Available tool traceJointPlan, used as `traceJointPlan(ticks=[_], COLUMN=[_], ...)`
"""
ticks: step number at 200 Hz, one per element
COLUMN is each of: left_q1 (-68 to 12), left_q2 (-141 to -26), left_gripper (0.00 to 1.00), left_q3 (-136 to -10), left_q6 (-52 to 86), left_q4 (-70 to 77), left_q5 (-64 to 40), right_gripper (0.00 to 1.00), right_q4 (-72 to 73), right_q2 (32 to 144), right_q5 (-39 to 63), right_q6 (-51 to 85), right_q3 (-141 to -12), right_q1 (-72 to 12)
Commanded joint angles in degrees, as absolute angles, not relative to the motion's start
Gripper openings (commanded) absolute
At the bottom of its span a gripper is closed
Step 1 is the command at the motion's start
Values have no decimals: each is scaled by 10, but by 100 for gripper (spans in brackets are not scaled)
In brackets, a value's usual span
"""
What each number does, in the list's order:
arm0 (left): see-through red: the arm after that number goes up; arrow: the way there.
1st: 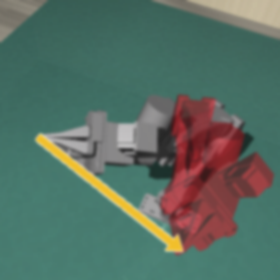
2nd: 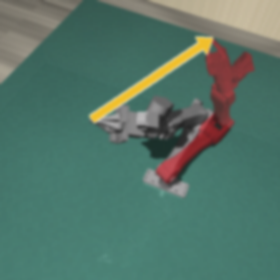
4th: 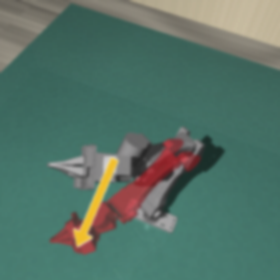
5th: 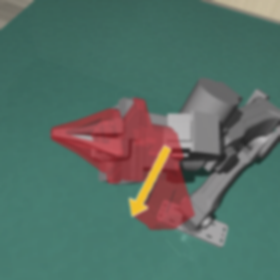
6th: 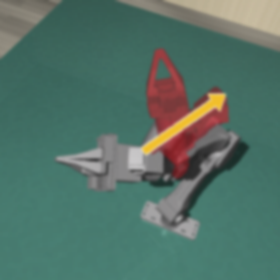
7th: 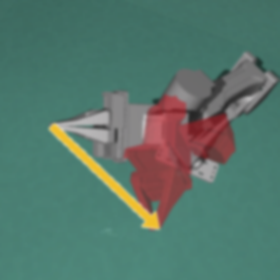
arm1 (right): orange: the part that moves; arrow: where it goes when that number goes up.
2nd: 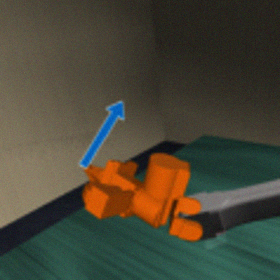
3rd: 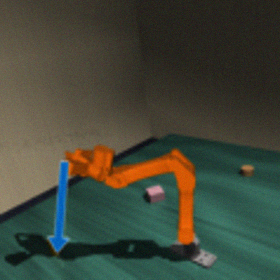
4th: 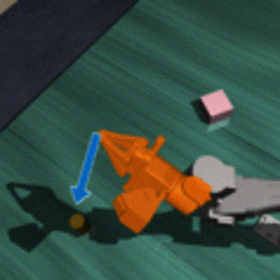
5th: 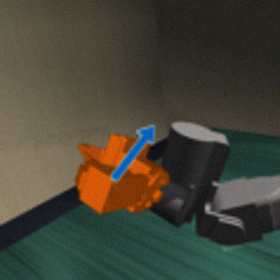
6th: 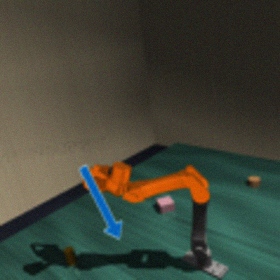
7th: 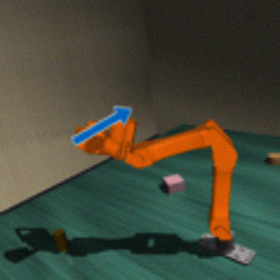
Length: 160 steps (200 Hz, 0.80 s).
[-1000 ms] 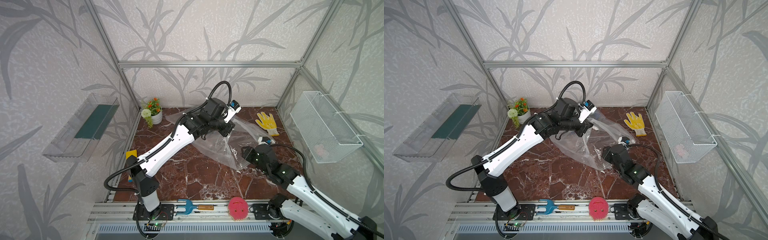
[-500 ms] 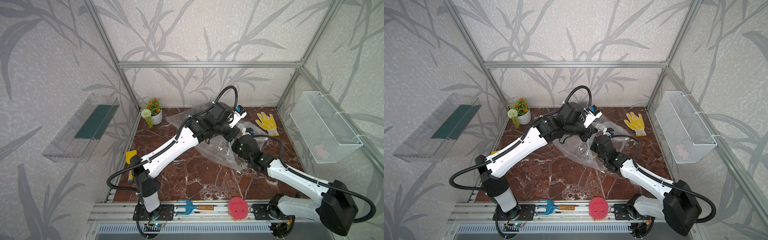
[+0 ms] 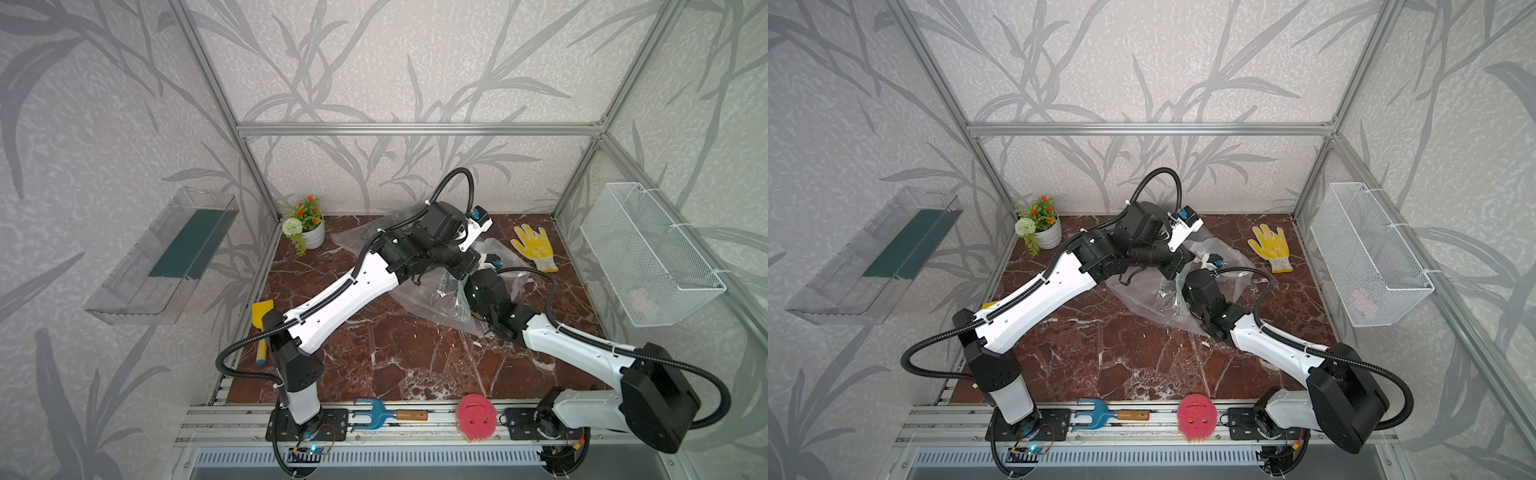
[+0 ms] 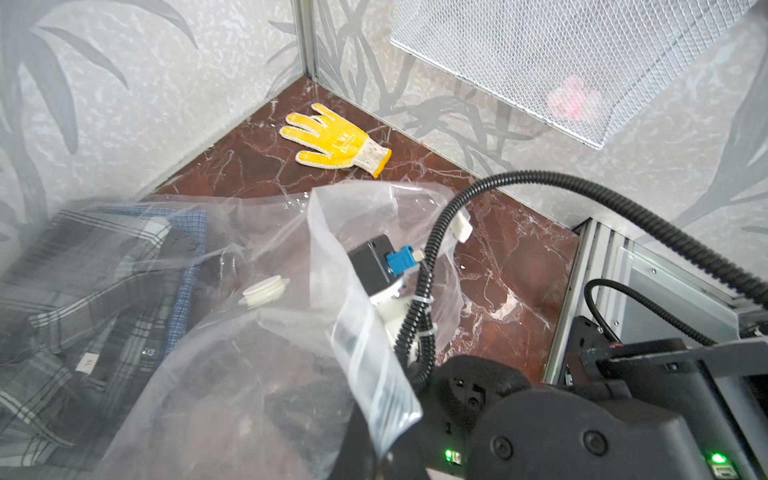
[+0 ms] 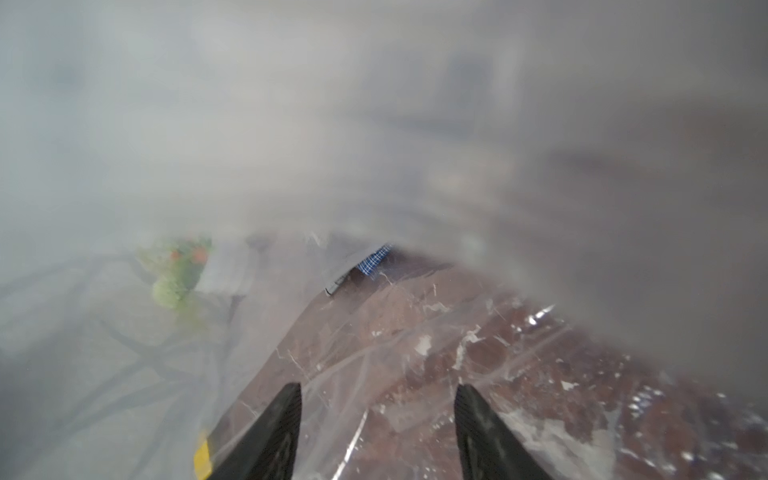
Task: Take the shirt out of the vacuum bag
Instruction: Adjust the shirt in the vacuum bag.
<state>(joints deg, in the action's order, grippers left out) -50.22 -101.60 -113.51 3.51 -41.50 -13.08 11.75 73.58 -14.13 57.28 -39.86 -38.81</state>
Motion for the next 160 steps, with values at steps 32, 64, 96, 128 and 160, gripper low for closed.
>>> traceJointPlan(ticks=[32, 64, 96, 128, 160], left_q1=[-460, -459, -460, -461, -460], left_q2=[-1046, -1077, -1081, -1058, -1042], left_gripper=[0, 0, 0, 0, 0], left_q3=[-1200, -1247, -1265, -1233, -1195], left_q6=[49, 47, 44, 38, 34], left_q4=[-406, -424, -444, -452, -450], left_q5=[-128, -159, -191, -196, -205], right_gripper=[59, 58, 58, 58, 58], right_q4=[-8, -42, 2, 30, 25], right_q2=[593, 607, 662, 715, 740], right_q5=[-55, -76, -101, -90, -88], right_q6=[431, 396, 412, 406, 373], right_q3=[-371, -395, -407, -448, -504], right_q1=[-402, -460, -456, -408, -373])
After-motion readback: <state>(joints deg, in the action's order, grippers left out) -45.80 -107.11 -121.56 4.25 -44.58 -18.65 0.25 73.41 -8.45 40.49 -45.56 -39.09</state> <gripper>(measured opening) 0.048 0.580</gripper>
